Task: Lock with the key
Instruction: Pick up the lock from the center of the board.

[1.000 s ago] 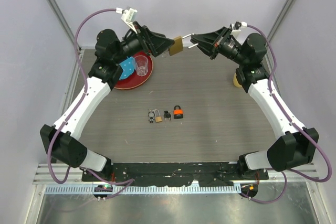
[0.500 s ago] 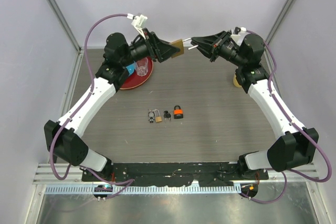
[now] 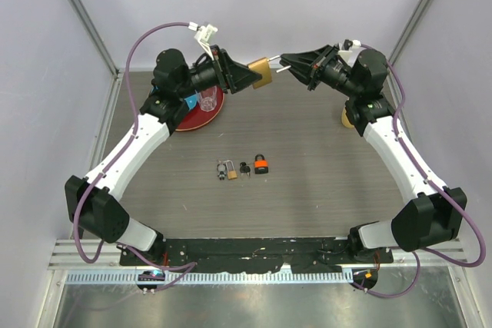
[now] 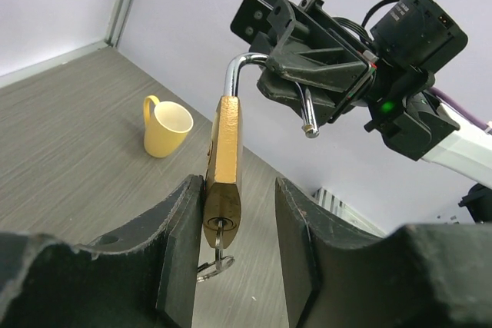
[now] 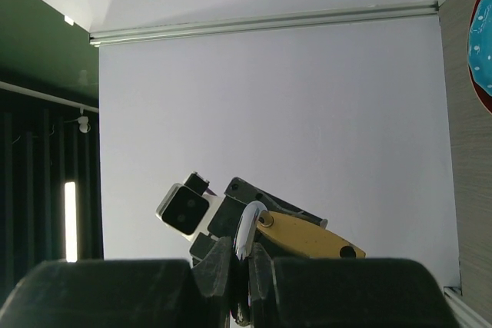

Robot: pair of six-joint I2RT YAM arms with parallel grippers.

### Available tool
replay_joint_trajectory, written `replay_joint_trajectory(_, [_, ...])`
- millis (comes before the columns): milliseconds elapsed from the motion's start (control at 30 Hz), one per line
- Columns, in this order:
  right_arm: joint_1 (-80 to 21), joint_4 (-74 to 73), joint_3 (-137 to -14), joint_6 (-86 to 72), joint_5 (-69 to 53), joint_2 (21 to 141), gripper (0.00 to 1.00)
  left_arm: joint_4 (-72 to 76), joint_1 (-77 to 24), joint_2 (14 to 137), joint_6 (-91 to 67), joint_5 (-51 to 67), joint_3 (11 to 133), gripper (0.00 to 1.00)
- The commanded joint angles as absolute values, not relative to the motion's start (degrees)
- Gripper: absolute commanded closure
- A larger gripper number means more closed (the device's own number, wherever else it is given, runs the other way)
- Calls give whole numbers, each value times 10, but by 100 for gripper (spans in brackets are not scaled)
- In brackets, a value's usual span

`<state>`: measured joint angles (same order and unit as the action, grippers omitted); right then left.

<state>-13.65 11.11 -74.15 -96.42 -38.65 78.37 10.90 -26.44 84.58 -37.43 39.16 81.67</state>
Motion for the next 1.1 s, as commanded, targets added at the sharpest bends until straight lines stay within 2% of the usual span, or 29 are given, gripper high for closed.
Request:
replay_joint_trajectory(0, [-134, 198, -786, -998, -376, 760, 98, 152, -265, 830, -402, 434, 811, 56])
replay_joint_trajectory(333, [-134, 217, -785, -1013, -381, 768, 98, 174, -269, 858, -439, 444, 819, 66])
replay_joint_trajectory(467, [-134, 226, -784, -1020, -381, 767, 98, 178, -269, 864, -439, 442, 821, 64])
replay_joint_trajectory(567, [-134, 236, -784, -1023, -381, 769, 98, 174, -270, 867, -437, 442, 819, 58])
replay_joint_trajectory(633, [-134, 241, -781, -1027, -378, 768, 98, 176, -270, 867, -439, 441, 815, 59])
replay_joint_trajectory(700, [-134, 245, -781, -1027, -380, 769, 98, 179, -269, 867, -440, 441, 813, 65])
replay_joint_trajectory(767, [-134, 246, -780, -1028, -382, 771, 98, 185, -269, 864, -440, 439, 810, 66])
replay_joint_trajectory(867, [-134, 247, -771, -1028, -382, 768, 98, 186, -269, 857, -436, 427, 810, 58])
replay_joint_trajectory(900, [-134, 247, -768, -1029, -382, 766, 98, 184, -270, 855, -430, 420, 812, 48])
replay_joint_trajectory(1067, [-134, 250, -760, -1030, -384, 765, 98, 175, -269, 853, -416, 415, 824, 45])
